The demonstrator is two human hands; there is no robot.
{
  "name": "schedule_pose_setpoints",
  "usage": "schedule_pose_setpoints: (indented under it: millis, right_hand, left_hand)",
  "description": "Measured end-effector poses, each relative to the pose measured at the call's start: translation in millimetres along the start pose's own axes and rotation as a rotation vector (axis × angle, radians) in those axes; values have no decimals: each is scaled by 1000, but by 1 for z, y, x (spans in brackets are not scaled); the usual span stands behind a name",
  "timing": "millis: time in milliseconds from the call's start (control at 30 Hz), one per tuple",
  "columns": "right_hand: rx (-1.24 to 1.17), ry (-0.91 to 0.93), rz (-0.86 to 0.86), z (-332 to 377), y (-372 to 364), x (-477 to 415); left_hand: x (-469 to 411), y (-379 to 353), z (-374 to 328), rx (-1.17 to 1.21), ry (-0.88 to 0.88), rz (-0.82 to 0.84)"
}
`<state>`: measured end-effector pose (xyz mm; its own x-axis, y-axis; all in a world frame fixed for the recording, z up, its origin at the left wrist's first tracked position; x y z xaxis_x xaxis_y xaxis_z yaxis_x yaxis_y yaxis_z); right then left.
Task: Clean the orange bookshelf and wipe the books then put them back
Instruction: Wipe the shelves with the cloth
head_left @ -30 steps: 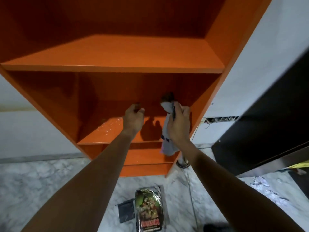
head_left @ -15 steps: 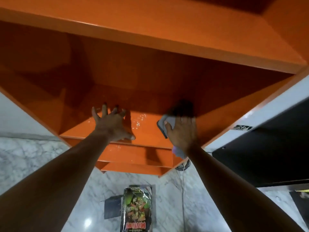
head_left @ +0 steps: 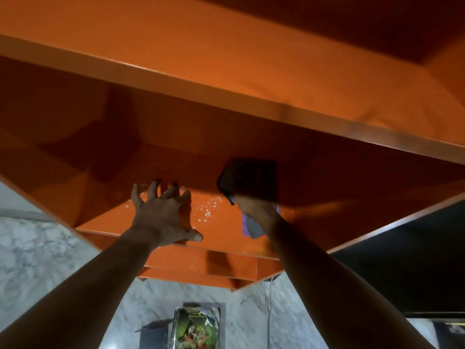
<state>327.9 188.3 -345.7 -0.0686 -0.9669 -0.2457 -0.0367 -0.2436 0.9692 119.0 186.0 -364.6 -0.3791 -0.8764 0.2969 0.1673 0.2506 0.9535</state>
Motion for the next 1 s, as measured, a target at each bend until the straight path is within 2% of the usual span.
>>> schedule_pose_setpoints:
  millis: [33,233,367,467,567,667,833,933,1000]
  right_hand:
    - [-35,45,74,8,-12,-4]
    - [7,447,90,56,-49,-24]
    - [-130,410,206,60,-56,-25]
    - [-322,393,168,74,-34,12]
    - [-300,419,204,91,-26,51]
    - [-321,509,192,111,-21,82]
    - [-500,603,102,141,-2,124]
    - [-644,628,24,149,14,133]
    - [-766,553,-7,147,25,121]
  left_hand:
    - [0,-1,-1,11,-5,13]
    - [0,-6,3,24,5,-64]
    - [6,-3,5,-13,46,-129]
    - [23,-4,5,8,58,-248]
    - [55,-16,15,91,54,-367]
    - [87,-34,50,231,108,-403]
    - [106,-30,90,290,336,-498]
    - [116,-19,105,472,648,-557]
    - [125,-23,117,631,903,-549]
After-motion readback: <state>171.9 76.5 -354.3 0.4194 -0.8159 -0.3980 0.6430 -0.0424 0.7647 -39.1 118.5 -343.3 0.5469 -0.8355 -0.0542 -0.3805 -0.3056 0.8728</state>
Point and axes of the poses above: each hand's wrist, its own x-axis away from the middle knuckle, its own y-axis out of the back of the hand, z = x × y, the point moved 8 cm from there along -x, towards the middle knuckle, and after that the axes turned 8 degrees about -x, right-handed, at the moved point
